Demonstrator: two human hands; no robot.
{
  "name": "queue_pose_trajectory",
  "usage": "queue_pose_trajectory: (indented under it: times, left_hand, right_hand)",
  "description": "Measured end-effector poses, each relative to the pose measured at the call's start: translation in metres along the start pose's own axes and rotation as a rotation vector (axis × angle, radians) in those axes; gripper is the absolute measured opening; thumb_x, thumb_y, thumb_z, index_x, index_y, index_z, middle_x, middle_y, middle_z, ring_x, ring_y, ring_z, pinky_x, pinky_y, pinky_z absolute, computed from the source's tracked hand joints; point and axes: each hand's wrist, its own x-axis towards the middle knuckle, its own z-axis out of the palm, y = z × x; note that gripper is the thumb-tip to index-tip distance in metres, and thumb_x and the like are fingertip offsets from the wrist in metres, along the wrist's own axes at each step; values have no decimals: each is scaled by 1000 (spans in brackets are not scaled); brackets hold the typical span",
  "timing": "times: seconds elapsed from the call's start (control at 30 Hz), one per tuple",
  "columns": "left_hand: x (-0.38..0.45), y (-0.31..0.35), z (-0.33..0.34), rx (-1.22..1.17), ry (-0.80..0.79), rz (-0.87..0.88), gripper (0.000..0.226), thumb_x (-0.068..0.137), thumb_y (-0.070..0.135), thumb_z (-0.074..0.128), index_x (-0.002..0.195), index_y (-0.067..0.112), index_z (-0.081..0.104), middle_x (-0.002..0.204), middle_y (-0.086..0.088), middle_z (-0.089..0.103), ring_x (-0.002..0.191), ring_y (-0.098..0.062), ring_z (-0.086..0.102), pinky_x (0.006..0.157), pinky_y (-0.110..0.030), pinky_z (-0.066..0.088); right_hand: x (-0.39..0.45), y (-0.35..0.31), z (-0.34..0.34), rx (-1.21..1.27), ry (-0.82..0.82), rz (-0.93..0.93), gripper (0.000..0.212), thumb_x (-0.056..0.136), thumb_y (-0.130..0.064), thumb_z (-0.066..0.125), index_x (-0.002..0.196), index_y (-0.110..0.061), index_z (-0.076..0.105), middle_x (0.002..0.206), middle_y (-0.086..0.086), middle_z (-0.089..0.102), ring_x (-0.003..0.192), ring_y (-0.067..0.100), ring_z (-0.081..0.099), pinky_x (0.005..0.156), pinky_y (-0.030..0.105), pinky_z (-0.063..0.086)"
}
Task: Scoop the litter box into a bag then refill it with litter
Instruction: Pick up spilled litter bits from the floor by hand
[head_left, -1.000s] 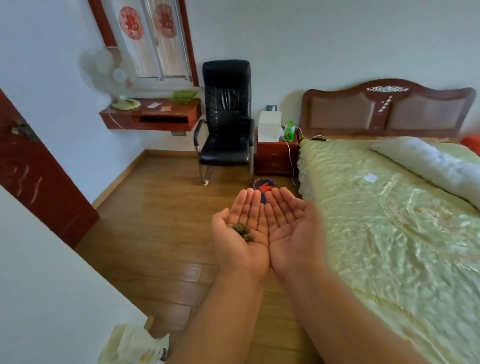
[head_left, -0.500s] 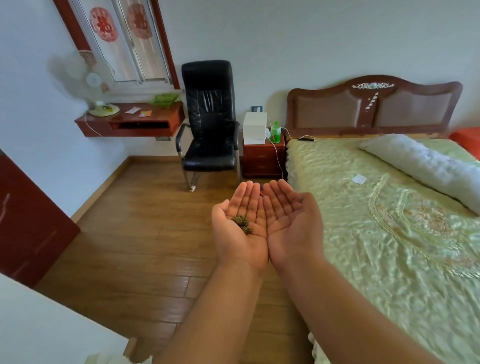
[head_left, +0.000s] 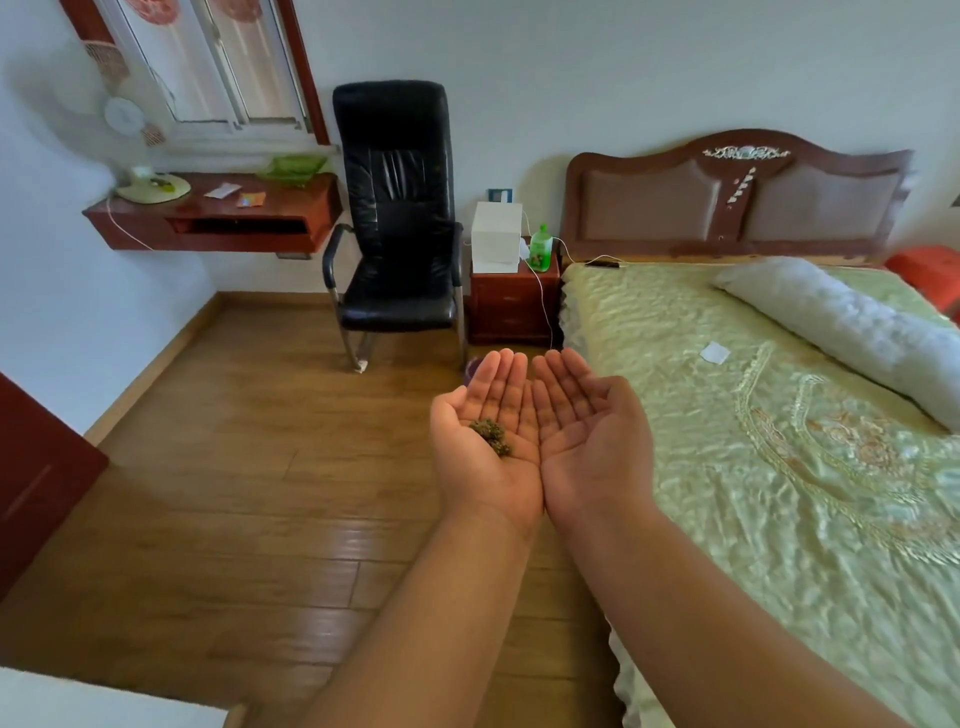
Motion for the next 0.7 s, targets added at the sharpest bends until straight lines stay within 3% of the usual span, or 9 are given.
queue_pose_trajectory:
  times: [0.13,0.4,0.57,0.7]
  left_hand:
    - [51,31,14,24,-29,-52,45,105,26,38,121,0,71,118,-17,75,113,-30,72,113,-44,47]
    - [133,96,39,59,-98,-102,45,105,25,37,121,0,71,120,-17,74,115,-30,72,112,-43,47]
    - [167,117,42,56,-88,-108,44,105,24,38,122,0,71,120,-18,75,114,-30,72,112,-43,48]
    - [200,127,47,54,-77,-88,44,105,24,38,121,1,72,119,-17,75,114,-30,72,111,-43,48]
  right_hand:
    - [39,24,35,26,22,-65,36,100,-14,42,120,1,67,113,17,74,103,27,74,96,36,54]
    - [100,71,103,90,1,-156,34,100,-10,43,121,3,66,115,18,73,105,28,73,94,35,54]
    - [128,91,124,62,-10,-149,34,100,-10,43,121,2,67,115,18,73,107,28,72,97,36,53]
    - [159,101,139,48,-16,-120,35,101,-12,42,122,1,66,114,16,74,105,26,73,90,32,55]
